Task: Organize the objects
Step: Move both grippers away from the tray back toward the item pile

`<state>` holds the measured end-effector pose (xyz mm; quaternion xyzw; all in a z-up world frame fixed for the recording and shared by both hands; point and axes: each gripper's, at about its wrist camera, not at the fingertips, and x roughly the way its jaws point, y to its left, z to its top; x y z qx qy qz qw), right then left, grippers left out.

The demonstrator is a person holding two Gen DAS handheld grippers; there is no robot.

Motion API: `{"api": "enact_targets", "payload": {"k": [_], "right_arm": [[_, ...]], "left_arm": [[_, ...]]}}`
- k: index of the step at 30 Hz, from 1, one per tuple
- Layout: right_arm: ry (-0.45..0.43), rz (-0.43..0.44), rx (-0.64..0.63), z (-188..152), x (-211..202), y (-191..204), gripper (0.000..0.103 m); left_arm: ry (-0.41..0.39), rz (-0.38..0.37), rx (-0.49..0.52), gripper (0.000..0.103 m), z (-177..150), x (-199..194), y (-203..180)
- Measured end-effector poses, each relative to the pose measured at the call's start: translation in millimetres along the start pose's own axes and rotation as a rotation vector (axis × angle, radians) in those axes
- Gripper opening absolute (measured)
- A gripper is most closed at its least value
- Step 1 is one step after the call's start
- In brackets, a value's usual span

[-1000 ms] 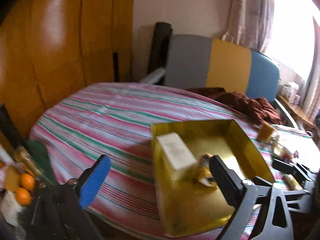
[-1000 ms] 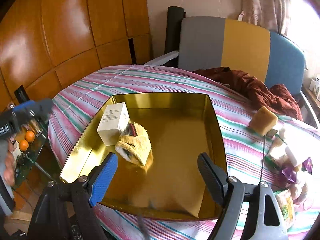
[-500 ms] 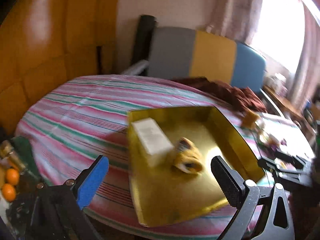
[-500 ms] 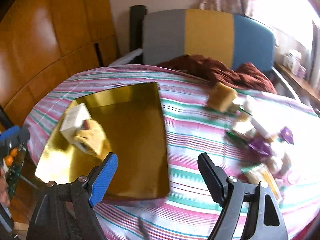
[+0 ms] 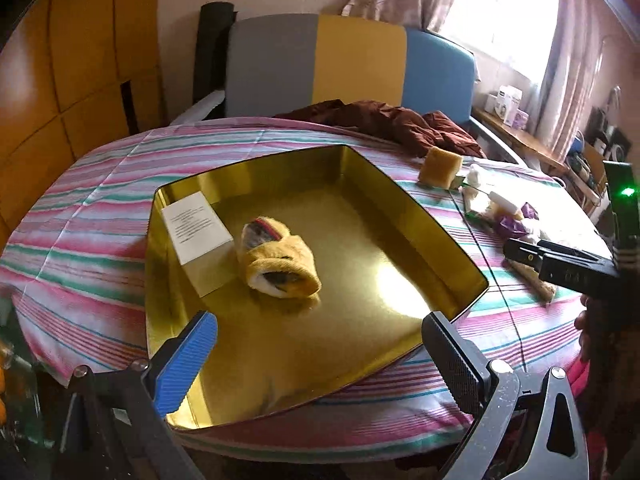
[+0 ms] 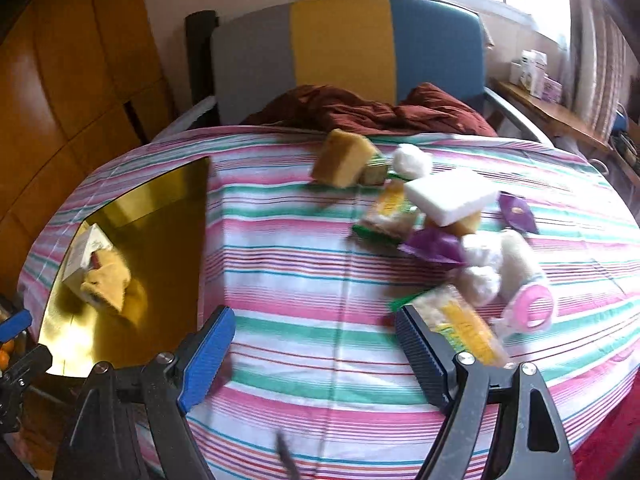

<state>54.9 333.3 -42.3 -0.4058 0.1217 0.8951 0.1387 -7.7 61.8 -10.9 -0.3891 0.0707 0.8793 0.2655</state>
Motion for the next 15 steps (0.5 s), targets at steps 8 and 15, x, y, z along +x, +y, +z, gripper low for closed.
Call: {"api": "enact_targets", "payload": {"k": [8,15], "right_arm": [[-0.018,-0.031,0.106,16,-23,-55,0.086],[-0.018,-0.114,0.285,29,-37,-134,0.087]], "left_arm": [[-0.01,-0.068,0.067,0.103,10,2,-29],[0.011,-0.124,0.143,0.103,11,8,-59]]}}
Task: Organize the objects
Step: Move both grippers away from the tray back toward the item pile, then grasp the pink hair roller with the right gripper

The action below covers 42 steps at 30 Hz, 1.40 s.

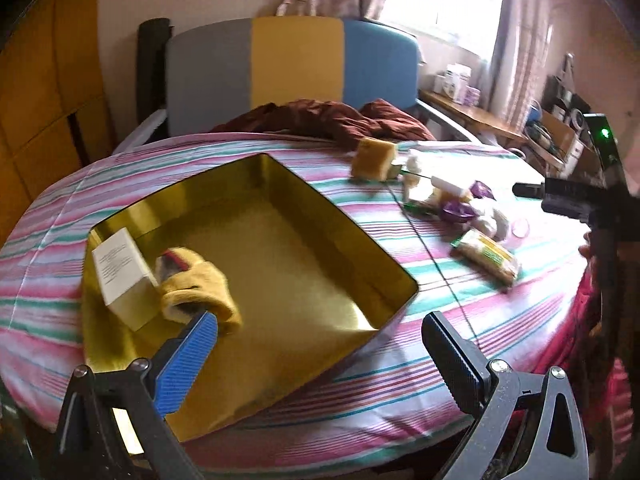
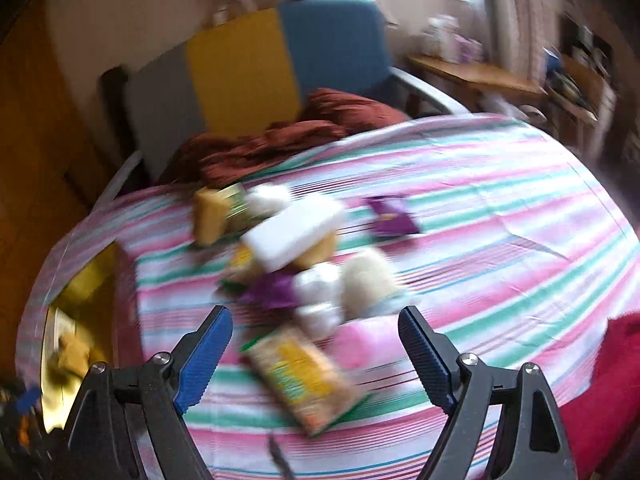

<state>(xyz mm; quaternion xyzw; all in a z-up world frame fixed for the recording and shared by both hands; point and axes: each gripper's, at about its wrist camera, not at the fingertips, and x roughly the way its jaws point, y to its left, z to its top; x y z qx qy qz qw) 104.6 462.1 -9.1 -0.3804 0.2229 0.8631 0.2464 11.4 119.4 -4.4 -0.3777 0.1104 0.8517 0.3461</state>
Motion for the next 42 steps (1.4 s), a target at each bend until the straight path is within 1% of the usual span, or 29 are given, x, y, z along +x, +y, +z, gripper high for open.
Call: {"api": "enact_targets", "payload": {"k": [3,5,10,12,13,14,17,19,21,24,28,30,32,34,35,37,38,39,40,42], "right_arm": [[0.029,-0.026,0.113,10,10,-35,0.088],[0.061,0.003,0.22,14,21,-60,0.089],[0.115,0.06,0.37,17,46,-89,0.089],[0.155,0.064,0.398,14,55,-91,0.089],[0.173,0.08,0.407,13,59,-91,0.089],[0.185,0.097,0.403,12,60,-91,0.089],[0.212,0.09,0.379,9,64,-87,0.093],[0.224,0.116,0.358,9,65,-84,0.099],[0.257,0.127,0.326,8,70,-79,0.099],[0.348,0.164,0.246,8,80,-67,0.099],[0.415,0.131,0.112,10,83,-55,0.099],[0.439,0.128,0.082,11,86,-53,0.099],[0.47,0.105,0.046,11,92,-53,0.099],[0.497,0.101,0.039,9,99,-53,0.099],[0.51,0.111,0.04,7,101,-53,0.098],[0.527,0.136,0.043,5,105,-53,0.086],[0.53,0.15,0.045,4,105,-53,0.082],[0.529,0.159,0.047,3,105,-53,0.074],[0.513,0.172,0.042,3,101,-51,0.073],[0.485,0.164,0.027,3,93,-50,0.073]], "left_arm": [[0.004,-0.021,0.028,0.103,5,4,-12],[0.009,-0.037,0.049,0.103,8,8,-22],[0.022,-0.072,0.098,0.103,18,20,-49],[0.024,-0.083,0.106,0.103,22,25,-57],[0.025,-0.08,0.104,0.103,24,28,-61],[0.029,-0.083,0.107,0.103,26,31,-65],[0.049,-0.103,0.096,0.103,30,39,-70],[0.06,-0.116,0.094,0.103,31,43,-74],[0.065,-0.116,0.102,0.103,31,46,-77],[0.068,-0.122,0.108,0.103,31,47,-78],[0.074,-0.123,0.091,0.103,31,50,-74],[0.081,-0.126,0.08,0.103,31,52,-72],[0.087,-0.131,0.072,0.103,30,54,-71],[0.088,-0.132,0.074,0.103,30,54,-72],[0.087,-0.131,0.075,0.103,30,54,-72],[0.085,-0.128,0.076,0.103,30,54,-71],[0.087,-0.126,0.074,0.103,31,55,-71],[0.089,-0.127,0.072,0.103,31,56,-71],[0.091,-0.127,0.07,0.103,31,56,-70],[0.091,-0.126,0.071,0.103,31,56,-71]]}}
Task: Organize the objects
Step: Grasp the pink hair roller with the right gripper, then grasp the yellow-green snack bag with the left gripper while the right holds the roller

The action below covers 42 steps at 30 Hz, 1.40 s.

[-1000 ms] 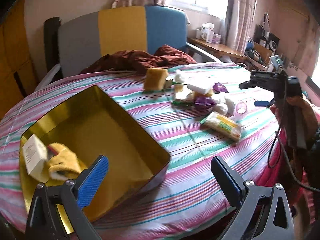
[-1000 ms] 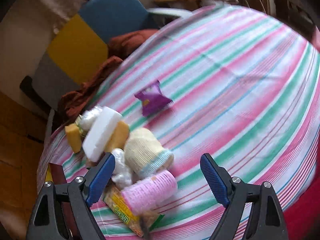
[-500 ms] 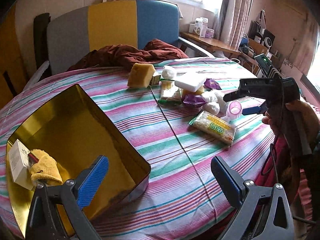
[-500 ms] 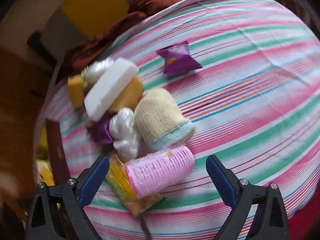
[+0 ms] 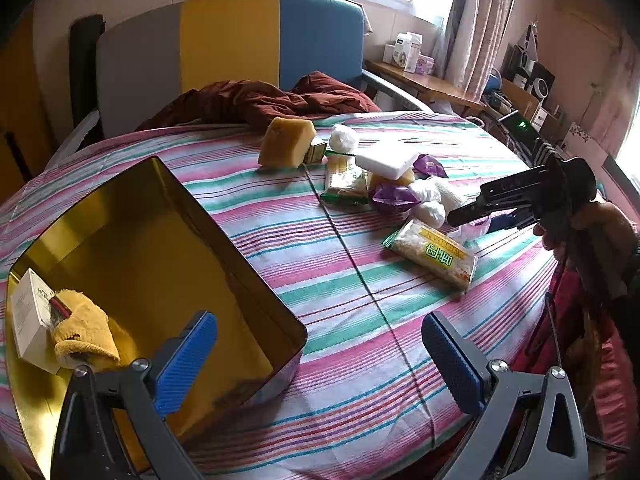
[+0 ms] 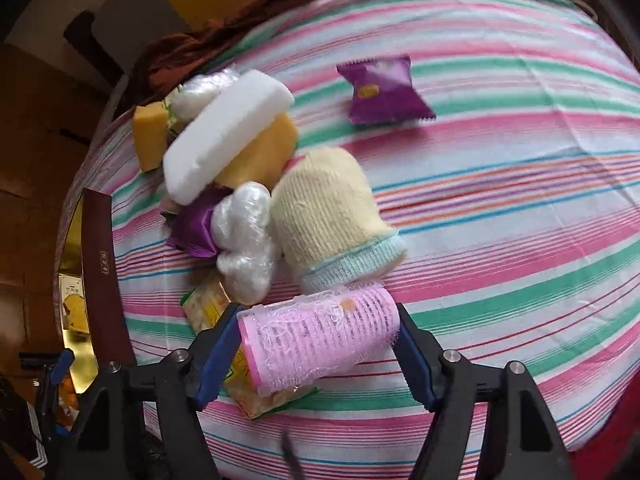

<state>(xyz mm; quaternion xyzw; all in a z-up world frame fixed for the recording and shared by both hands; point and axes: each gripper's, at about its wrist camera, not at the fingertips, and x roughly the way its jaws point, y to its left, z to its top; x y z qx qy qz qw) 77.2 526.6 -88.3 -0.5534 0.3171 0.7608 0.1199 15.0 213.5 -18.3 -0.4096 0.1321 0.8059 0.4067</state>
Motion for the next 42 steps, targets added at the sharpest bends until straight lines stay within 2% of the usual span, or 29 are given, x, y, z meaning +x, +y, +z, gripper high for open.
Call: {"api": "enact_targets", "payload": {"k": [5,11,16,20,24,26,35,37,38,40,41,42], "right_arm": [[-0.041,-0.001,-0.067,-13,-16,15,0.073],[-0.092,-0.011,-0.092,-24,-36,14,0.073],[-0.206,-0.024,-0.047,-31,-54,13,0.073],[-0.283,-0.019,-0.013,-35,-62,9,0.073],[-0.354,0.034,0.049,-37,-68,-4,0.073],[-0.373,0.073,0.064,-38,-69,-8,0.073],[-0.418,0.135,0.07,-41,-75,-11,0.073],[-0.428,0.146,0.077,-41,-76,-13,0.073],[-0.431,0.149,0.079,-42,-76,-13,0.073],[-0.433,0.161,0.07,-43,-77,-13,0.073],[-0.434,0.162,0.062,-43,-77,-11,0.073],[-0.43,0.163,0.044,-43,-76,-8,0.073]], "left_arm": [[0.0,0.002,0.001,0.103,-1,0,1],[0.017,-0.007,0.011,0.103,0,5,-3],[0.035,-0.048,0.022,0.102,16,21,-21],[0.112,-0.117,-0.046,0.096,34,52,-38],[0.178,-0.14,-0.105,0.096,47,85,-60],[0.207,-0.124,-0.124,0.096,50,101,-70],[0.25,-0.028,-0.161,0.097,64,150,-98],[0.25,0.0,-0.124,0.099,61,158,-105],[0.239,0.014,-0.093,0.098,61,157,-107],[0.202,0.043,-0.029,0.079,53,152,-110],[0.179,0.033,-0.011,0.073,48,146,-107],[0.169,0.018,0.0,0.071,45,142,-104]]}}
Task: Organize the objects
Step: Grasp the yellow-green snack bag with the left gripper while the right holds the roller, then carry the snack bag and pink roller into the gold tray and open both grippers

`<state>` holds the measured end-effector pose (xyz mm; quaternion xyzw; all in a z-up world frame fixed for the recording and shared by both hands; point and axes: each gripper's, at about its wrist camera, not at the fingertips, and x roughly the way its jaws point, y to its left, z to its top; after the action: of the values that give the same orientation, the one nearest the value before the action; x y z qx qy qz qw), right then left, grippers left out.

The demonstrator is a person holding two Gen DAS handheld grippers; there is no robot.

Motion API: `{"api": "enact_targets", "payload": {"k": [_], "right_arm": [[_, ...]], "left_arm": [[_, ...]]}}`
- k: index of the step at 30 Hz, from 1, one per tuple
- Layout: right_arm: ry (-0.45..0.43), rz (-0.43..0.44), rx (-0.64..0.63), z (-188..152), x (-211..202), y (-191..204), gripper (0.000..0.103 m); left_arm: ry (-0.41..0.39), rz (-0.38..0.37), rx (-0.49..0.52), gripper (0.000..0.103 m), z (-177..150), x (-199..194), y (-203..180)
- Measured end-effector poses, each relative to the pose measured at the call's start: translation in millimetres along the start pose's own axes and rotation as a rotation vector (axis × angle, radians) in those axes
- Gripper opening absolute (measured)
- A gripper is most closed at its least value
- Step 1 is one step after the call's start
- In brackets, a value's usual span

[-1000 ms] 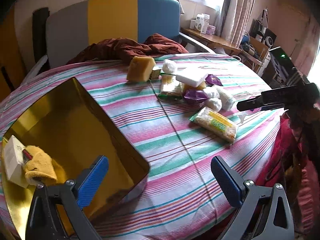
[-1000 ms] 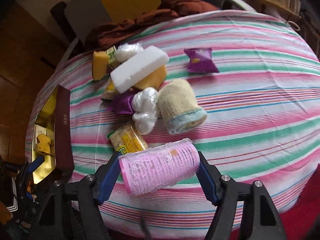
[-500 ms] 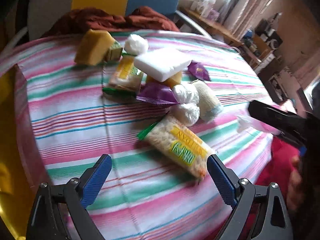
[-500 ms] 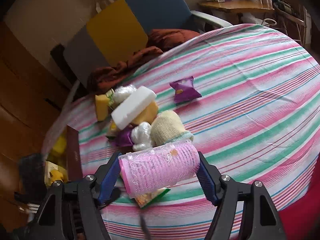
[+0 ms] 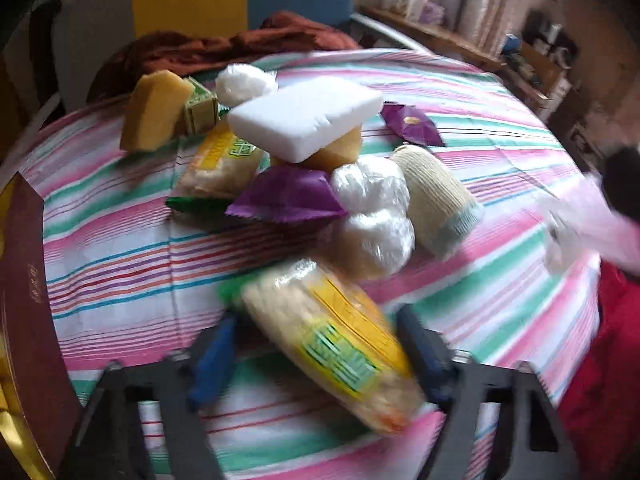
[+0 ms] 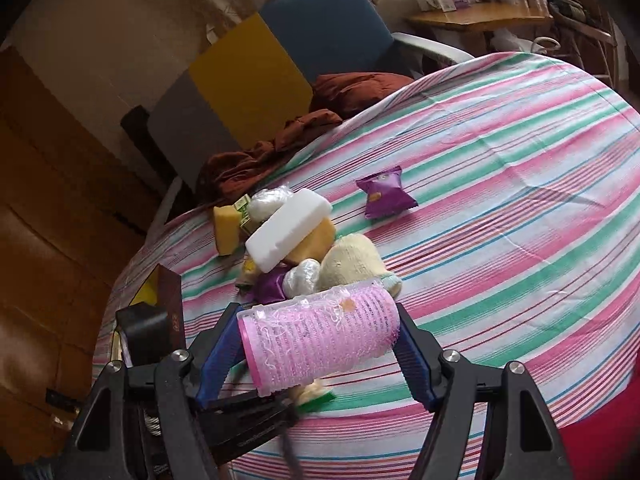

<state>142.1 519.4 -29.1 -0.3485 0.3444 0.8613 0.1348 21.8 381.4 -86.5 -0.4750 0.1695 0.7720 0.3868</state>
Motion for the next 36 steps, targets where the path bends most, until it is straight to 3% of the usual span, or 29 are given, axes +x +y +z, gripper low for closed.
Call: {"api": "enact_targets", "payload": {"k": [1,4,6,20,29,36], "right_arm": [[0.007,0.007,-0.015,0,1,2,0.073],[0.029,0.007,-0.075,-3,4,13,0.073],[0.043,-0.003,-0.105,-5,7,18,0.073],[0.082,-0.074,-0.149,-9,15,41,0.073],[0.111,0.045,-0.279,-18,33,122,0.073],[0.182,0.176,-0.404,-45,70,209,0.073]], "left_arm": [[-0.001,-0.018,0.01,0.07,-4,-3,5],[-0.018,-0.042,0.038,0.05,-18,-16,21],[-0.028,-0.063,0.04,0.043,-28,-25,33],[-0.11,-0.098,0.088,0.038,-70,-75,53],[-0.249,-0.088,-0.02,0.038,-81,-145,107],[-0.328,0.057,-0.191,0.038,-110,-195,188]]}}
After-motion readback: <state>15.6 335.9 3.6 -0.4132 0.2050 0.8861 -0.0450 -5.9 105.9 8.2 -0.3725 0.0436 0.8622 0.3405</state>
